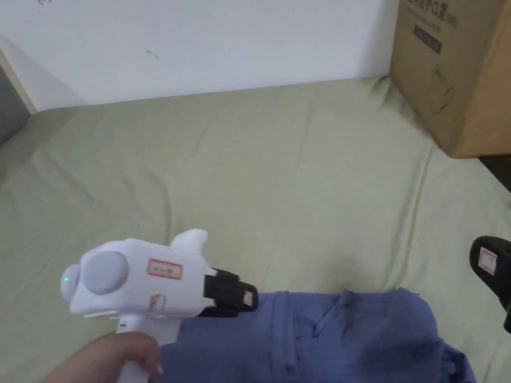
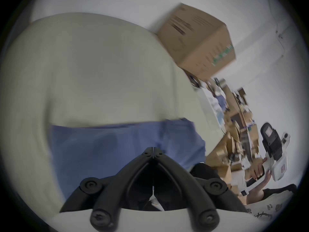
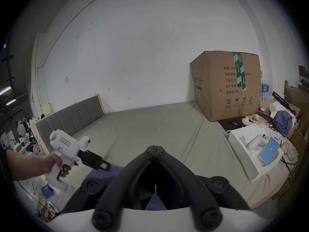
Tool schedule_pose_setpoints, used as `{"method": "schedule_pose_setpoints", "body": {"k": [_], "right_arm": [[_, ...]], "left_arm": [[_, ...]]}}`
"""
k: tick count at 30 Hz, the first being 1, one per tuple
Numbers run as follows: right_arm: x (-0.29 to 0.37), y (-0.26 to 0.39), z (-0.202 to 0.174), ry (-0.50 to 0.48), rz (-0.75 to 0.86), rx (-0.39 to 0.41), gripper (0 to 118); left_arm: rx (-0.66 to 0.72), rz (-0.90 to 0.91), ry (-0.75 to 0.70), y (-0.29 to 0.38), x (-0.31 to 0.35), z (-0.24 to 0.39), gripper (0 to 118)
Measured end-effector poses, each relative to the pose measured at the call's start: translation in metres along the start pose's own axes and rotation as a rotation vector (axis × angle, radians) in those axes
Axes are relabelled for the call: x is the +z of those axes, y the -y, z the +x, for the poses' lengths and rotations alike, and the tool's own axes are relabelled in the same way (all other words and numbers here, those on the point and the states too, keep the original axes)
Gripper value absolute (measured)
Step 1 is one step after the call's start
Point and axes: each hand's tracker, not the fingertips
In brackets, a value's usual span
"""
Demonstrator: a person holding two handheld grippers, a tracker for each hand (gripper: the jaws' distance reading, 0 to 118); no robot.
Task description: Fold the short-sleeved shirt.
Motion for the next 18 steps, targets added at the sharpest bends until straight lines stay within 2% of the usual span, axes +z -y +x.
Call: {"method": "schedule_pose_setpoints", "body": {"k": [3,5,6,7,8,9,11,15,18], "right_arm": [[-0.002,-0.001,-0.005,-0.006,0.001,0.0,0],[-0.004,-0.002,-0.008,-0.012,-0.002,0.004,0],[-0.005,-0.002,-0.011,-0.014,-0.006,0.009,0],[-0.007,-0.003,-0.013,-0.015,-0.012,0.014,0],[-0.008,-0.003,-0.015,-0.018,-0.018,0.02,0],[-0.009,-0.003,-0.017,-0.019,-0.023,0.026,0],[-0.011,-0.003,-0.02,-0.021,-0.032,0.037,0],[-0.016,-0.003,-0.025,-0.019,-0.048,0.053,0],[-0.021,-0.004,-0.027,-0.013,-0.062,0.048,0]], "left_arm": [[0.089,0.028,-0.031,-0.002,0.032,-0.052,0],[0.182,0.011,0.071,0.002,0.044,-0.089,2],[0.232,0.012,0.126,0.005,0.046,-0.103,18],[0.275,0.006,0.152,0.007,0.047,-0.118,65],[0.295,-0.002,0.145,0.01,0.044,-0.129,101],[0.287,-0.003,0.133,0.015,0.041,-0.135,118],[0.313,0.021,0.159,0.019,0.034,-0.15,117],[0.465,-0.017,0.266,0.03,0.005,-0.169,117],[0.472,-0.063,0.374,0.035,-0.017,-0.162,118]]}}
